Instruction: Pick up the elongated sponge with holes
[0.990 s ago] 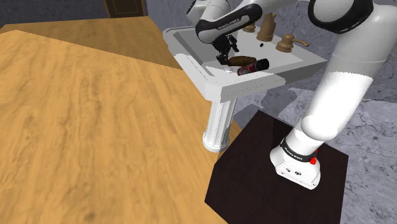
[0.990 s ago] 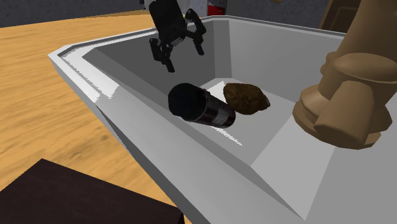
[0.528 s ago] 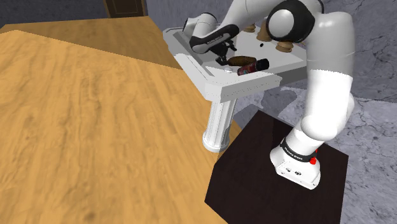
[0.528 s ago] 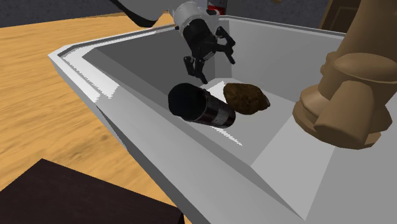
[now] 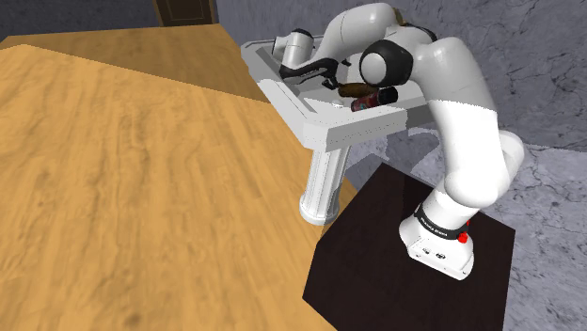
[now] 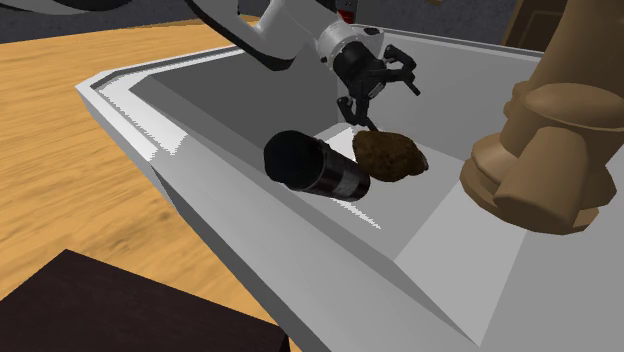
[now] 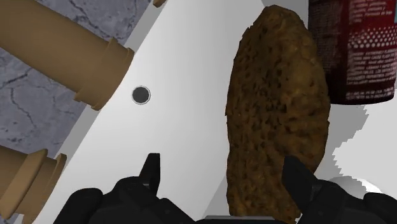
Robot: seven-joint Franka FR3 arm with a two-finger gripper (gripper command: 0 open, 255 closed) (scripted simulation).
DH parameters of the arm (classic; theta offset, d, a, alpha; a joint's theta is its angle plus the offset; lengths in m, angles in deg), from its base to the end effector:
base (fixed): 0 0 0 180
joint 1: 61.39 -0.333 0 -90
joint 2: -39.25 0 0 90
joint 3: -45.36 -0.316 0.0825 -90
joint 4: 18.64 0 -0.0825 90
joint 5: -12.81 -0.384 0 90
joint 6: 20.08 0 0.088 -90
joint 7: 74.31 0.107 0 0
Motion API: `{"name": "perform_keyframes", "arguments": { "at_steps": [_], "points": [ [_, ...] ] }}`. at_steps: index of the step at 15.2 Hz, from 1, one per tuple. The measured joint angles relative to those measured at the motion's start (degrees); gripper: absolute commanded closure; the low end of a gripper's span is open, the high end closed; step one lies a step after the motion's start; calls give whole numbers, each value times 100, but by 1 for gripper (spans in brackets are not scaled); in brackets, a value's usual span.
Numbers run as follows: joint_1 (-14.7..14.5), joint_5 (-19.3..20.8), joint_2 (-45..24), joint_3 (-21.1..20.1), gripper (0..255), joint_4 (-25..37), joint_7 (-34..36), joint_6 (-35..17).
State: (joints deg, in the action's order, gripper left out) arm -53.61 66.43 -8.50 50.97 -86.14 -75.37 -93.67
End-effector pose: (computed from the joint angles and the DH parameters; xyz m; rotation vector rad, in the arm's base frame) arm 0.6538 -0.2403 0.3128 2.0259 -0.1294 -0.9137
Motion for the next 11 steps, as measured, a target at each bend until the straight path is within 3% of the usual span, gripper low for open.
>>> {"name": "perform_keyframes", "arguments": {
  "at_steps": [3,5,7,8,11],
  "points": [
    [31,30,-192,32,0,286,0,31],
    [53,16,-117,23,0,63,145,-47],
    [81,16,-231,27,0,227,136,-60],
    [117,12,-163,19,255,12,231,-165],
    [120,111,53,9,255,-493,429,-281]
  ]
}}
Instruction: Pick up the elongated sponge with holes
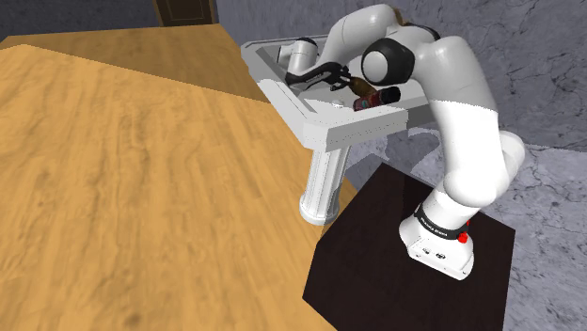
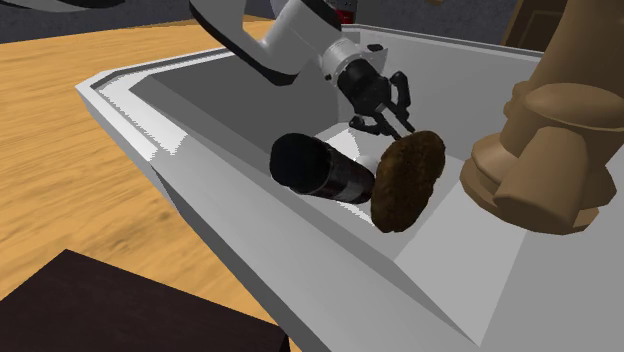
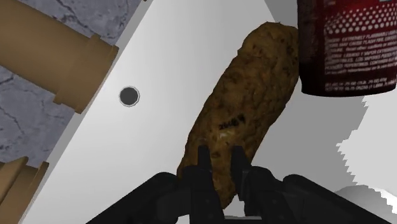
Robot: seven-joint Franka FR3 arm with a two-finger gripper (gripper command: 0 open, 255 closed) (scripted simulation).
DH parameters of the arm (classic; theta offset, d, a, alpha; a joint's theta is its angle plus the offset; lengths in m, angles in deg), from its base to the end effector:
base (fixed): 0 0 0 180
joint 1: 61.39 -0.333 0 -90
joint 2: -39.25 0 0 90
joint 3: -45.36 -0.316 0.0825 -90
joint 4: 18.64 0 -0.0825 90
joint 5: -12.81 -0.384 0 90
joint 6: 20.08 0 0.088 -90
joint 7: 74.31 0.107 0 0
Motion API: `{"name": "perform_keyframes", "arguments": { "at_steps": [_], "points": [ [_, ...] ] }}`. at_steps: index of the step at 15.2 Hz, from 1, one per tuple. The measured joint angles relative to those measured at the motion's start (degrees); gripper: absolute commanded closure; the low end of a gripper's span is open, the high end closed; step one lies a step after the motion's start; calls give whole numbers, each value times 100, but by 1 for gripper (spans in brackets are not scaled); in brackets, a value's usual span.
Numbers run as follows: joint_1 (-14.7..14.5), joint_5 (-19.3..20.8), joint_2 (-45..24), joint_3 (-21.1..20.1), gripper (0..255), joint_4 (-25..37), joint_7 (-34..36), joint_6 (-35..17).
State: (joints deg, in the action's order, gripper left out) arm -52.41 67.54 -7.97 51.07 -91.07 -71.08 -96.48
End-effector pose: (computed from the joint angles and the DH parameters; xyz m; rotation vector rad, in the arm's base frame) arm 0.6389 -0.2542 0.2856 1.9928 -0.1531 -0.9074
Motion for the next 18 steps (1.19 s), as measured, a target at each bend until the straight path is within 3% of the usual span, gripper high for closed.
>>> {"name": "perform_keyframes", "arguments": {
  "at_steps": [4,6,7,9,13,18],
  "points": [
    [-25,50,172,-5,255,-330,106,-7],
    [-55,256,168,-13,255,-274,98,79],
    [-54,270,170,-11,0,-273,98,79],
    [95,100,413,-73,0,-490,276,-142],
    [1111,-1040,2136,-330,0,-2164,1315,-2137],
    [1267,-1213,2235,-342,0,-2529,1623,-2721]
  ]
}}
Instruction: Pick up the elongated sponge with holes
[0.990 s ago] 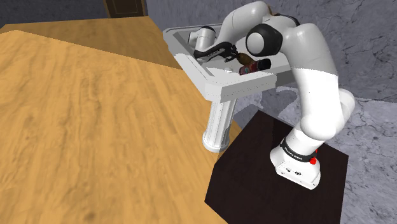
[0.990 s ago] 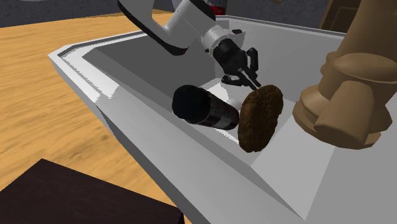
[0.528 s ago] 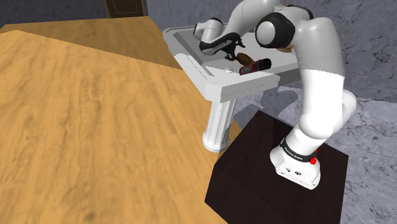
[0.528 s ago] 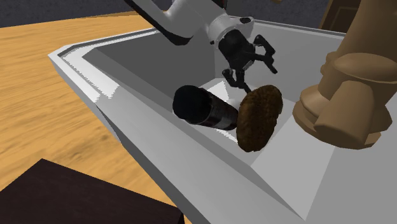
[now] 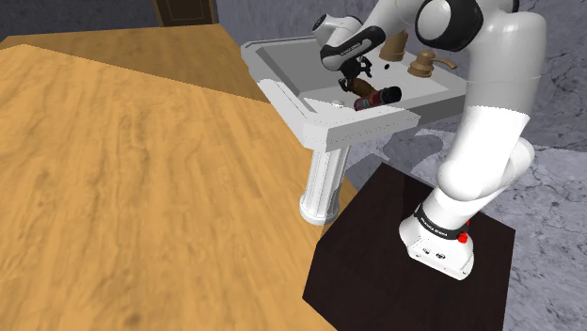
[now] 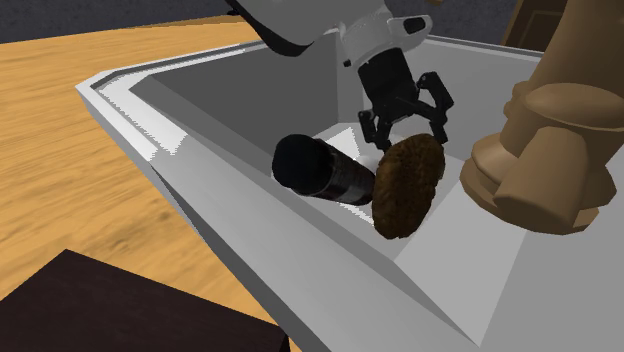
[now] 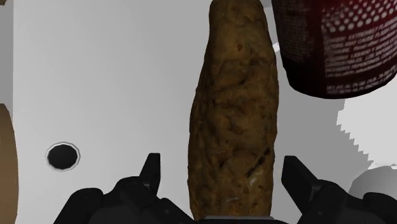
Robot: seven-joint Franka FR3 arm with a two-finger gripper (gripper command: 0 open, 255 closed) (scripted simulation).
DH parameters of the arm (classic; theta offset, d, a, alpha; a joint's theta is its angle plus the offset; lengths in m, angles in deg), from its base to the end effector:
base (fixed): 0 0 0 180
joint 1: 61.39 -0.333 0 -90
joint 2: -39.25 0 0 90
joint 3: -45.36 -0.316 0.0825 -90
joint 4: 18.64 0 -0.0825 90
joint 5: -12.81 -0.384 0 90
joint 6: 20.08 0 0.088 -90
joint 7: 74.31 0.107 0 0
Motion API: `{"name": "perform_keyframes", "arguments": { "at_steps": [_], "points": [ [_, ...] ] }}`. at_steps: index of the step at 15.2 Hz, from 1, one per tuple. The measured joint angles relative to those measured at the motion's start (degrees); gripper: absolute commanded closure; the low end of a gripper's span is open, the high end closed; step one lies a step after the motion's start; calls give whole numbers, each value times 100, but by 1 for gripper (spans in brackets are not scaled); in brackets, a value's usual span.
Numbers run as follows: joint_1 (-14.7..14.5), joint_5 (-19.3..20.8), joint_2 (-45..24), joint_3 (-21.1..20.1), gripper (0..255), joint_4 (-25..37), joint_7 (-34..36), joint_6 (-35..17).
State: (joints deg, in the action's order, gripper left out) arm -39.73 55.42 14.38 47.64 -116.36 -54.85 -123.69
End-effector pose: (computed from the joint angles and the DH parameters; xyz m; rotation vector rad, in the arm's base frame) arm 0.5596 -0.3075 0.3375 2.3570 -0.5369 -0.4363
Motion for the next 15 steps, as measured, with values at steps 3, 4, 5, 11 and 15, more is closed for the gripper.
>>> {"name": "perform_keyframes", "arguments": {
  "at_steps": [3,4,5,11,15],
  "points": [
    [7,11,-90,2,0,-36,86,-106],
    [10,13,-98,3,255,-38,91,-118],
    [13,31,-95,8,255,-33,94,-122],
    [14,21,-98,7,255,-35,99,-134],
    [11,13,-81,4,255,-35,82,-112]
  ]
}}
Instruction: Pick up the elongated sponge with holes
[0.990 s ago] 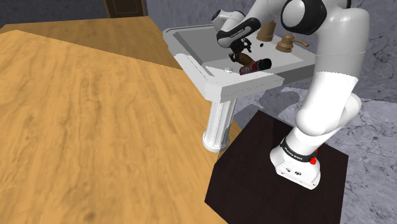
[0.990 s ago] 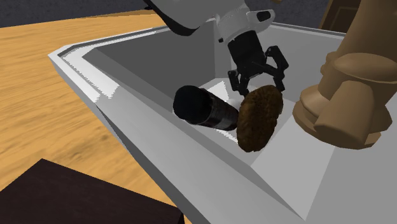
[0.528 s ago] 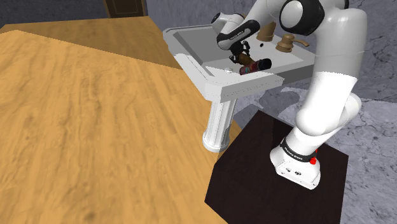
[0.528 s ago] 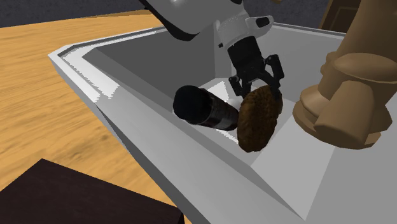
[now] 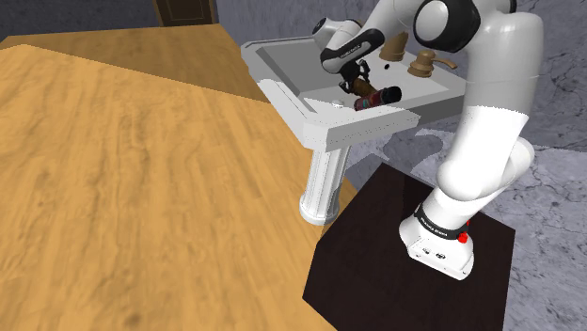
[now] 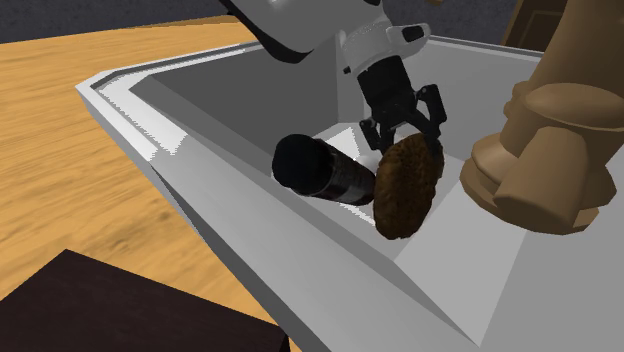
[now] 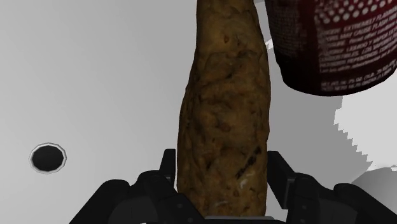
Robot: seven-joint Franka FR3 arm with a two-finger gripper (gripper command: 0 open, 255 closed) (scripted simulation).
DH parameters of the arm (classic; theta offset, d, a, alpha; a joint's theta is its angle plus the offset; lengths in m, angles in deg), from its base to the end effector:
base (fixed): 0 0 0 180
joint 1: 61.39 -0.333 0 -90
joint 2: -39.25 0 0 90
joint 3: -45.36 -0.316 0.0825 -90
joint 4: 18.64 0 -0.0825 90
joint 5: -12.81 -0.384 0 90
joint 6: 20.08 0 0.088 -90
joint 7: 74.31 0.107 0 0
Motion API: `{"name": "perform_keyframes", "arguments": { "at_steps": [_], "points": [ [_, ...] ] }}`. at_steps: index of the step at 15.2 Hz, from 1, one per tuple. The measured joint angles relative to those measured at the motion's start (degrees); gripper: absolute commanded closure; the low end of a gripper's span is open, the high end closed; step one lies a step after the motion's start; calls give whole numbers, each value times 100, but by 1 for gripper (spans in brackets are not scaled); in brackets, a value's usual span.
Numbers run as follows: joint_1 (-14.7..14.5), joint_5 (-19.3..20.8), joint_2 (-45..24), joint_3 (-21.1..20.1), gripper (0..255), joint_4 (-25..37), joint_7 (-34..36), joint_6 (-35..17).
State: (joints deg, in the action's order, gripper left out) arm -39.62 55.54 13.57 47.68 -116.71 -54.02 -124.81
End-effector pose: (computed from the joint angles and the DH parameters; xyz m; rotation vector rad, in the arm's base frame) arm 0.5600 -0.3080 0.3265 2.3587 -0.5395 -0.4319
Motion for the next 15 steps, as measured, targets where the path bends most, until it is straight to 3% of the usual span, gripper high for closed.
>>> {"name": "perform_keyframes", "arguments": {
  "at_steps": [15],
  "points": [
    [-51,-121,437,-29,255,381,-518,659]
  ]
}}
